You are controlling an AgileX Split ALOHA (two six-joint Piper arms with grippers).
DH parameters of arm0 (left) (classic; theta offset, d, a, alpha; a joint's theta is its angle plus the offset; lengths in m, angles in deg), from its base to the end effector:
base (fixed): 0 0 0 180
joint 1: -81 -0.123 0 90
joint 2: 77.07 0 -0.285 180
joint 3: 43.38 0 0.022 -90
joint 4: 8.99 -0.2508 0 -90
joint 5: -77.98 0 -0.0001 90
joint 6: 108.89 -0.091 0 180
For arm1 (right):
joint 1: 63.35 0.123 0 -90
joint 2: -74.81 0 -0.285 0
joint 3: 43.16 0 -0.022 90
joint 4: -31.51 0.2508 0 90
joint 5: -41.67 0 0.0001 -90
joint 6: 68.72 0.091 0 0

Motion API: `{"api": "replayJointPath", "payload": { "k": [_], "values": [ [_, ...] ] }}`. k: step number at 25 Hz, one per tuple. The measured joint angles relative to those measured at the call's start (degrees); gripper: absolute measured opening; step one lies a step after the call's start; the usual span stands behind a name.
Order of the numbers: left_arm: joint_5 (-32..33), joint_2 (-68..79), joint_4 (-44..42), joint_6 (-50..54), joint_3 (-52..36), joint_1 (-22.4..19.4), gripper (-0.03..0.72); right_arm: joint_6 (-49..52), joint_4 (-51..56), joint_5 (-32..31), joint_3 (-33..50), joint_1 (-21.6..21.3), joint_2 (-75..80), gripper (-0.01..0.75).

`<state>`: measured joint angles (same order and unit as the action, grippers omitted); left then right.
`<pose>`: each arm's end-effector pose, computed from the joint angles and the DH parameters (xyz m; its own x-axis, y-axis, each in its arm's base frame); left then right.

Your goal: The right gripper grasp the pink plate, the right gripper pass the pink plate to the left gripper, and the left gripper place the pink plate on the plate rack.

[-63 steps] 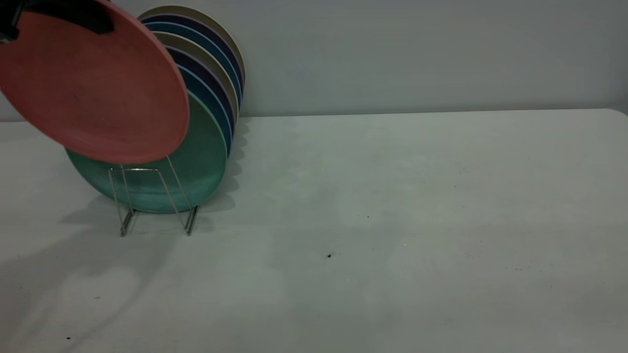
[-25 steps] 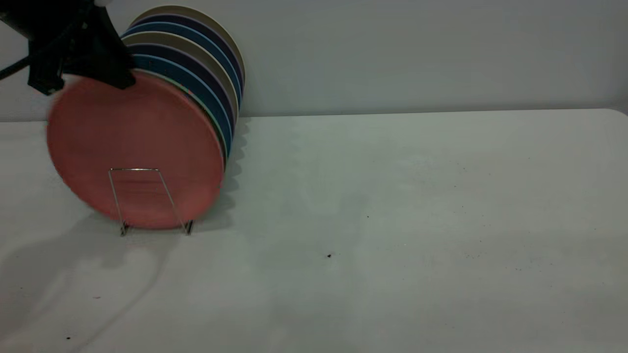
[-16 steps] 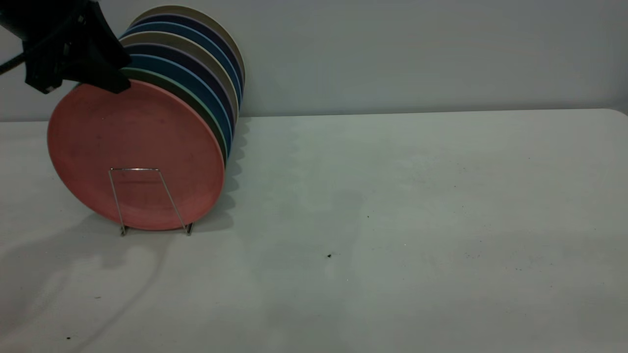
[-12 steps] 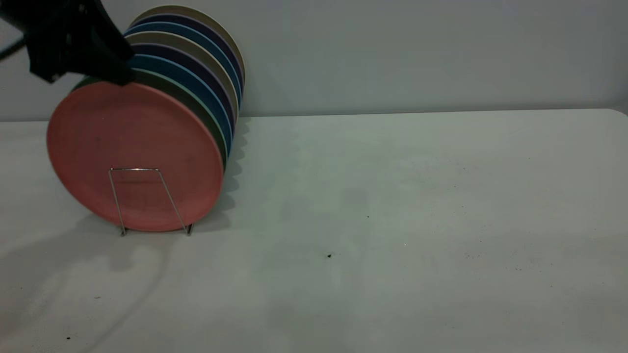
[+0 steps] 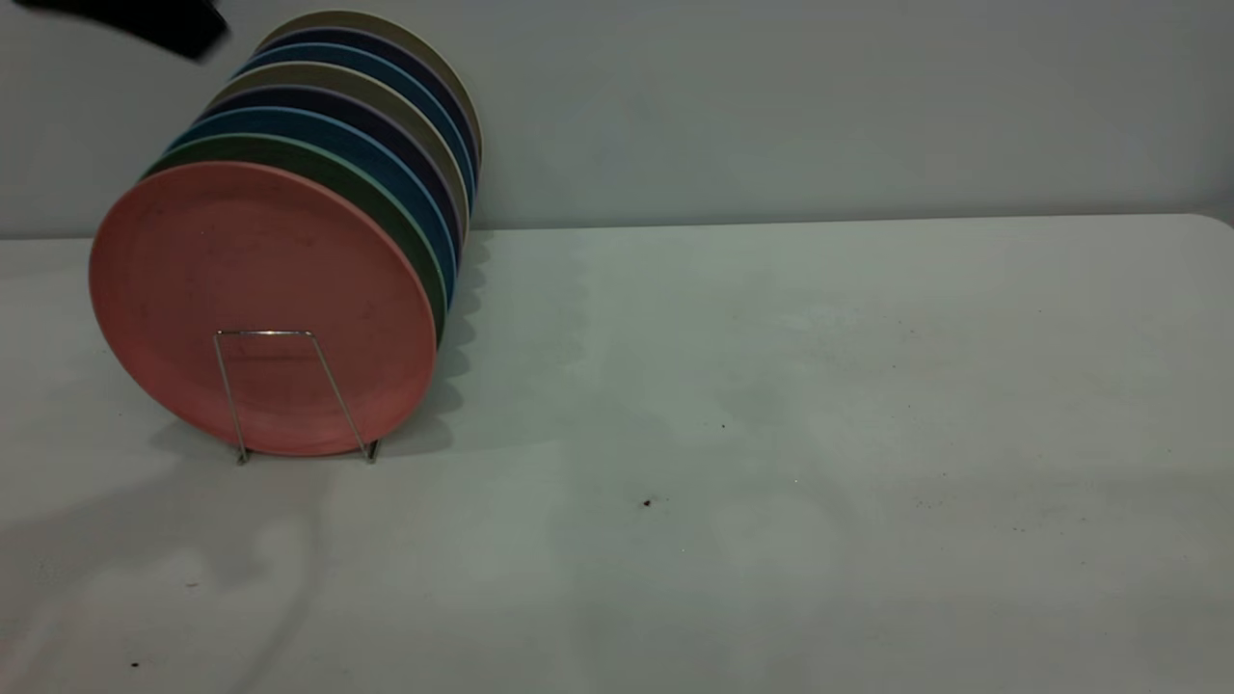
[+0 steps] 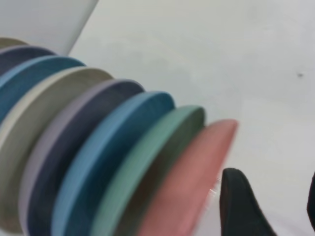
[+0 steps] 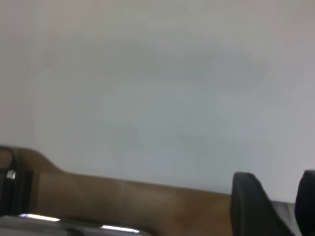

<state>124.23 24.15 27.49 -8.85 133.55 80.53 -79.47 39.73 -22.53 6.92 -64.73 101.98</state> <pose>0.3521 -0.0362 0.2952 -0.2964 0.7177 -0.6302 0.7944 0.5515 0.2546 0.0429 0.0107 0.2595 -0.7662 -0.1051 -0.6340 -0.1533 0.9879 0.0216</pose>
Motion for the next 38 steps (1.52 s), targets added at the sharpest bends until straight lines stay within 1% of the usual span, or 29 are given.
{"api": "replayJointPath", "payload": {
  "k": [2,4,8,11,12,14,16,22,28,33,38],
  "values": [
    [3.42,-4.03,-3.46,6.85,0.00,0.00,0.376,1.31,-0.49,0.00,0.11,2.18,-0.02,0.243],
    [6.15,-8.96,-6.78,15.80,0.00,0.00,0.376,3.93,-2.26,0.00,0.11,4.25,-0.02,0.243],
    [11.97,-19.06,-15.69,33.25,0.00,0.00,0.381,6.99,-4.79,0.00,0.11,7.18,-0.07,0.243],
    [19.18,-24.78,-22.09,44.87,0.00,0.00,0.407,7.37,-4.86,0.00,0.11,8.86,-1.58,0.243],
    [20.66,-26.31,-24.12,48.58,-0.48,0.00,0.420,7.44,-4.92,0.00,0.11,9.14,-2.50,0.243],
    [20.61,-28.99,-26.73,54.78,-2.64,0.00,0.444,7.50,-4.98,0.00,0.11,9.38,-4.55,0.243],
    [20.61,-31.97,-28.70,60.39,-7.05,0.00,0.462,7.61,-5.04,0.00,0.11,9.38,-6.86,0.243],
    [20.61,-43.46,-29.82,65.41,-24.35,0.00,0.472,7.82,-5.21,-0.12,0.11,9.38,-10.94,0.252],
    [20.43,-58.94,-30.07,70.30,-37.73,0.00,0.472,8.67,-5.85,-0.21,0.11,9.38,-11.05,0.365],
    [19.76,-73.02,-31.03,71.38,-43.82,0.00,0.472,8.74,-5.85,-0.21,0.11,9.38,-11.05,0.387],
    [18.82,-82.77,-31.30,73.56,-46.25,0.00,0.472,8.74,-5.85,-0.25,0.11,9.38,-11.05,0.388]
  ]
}}
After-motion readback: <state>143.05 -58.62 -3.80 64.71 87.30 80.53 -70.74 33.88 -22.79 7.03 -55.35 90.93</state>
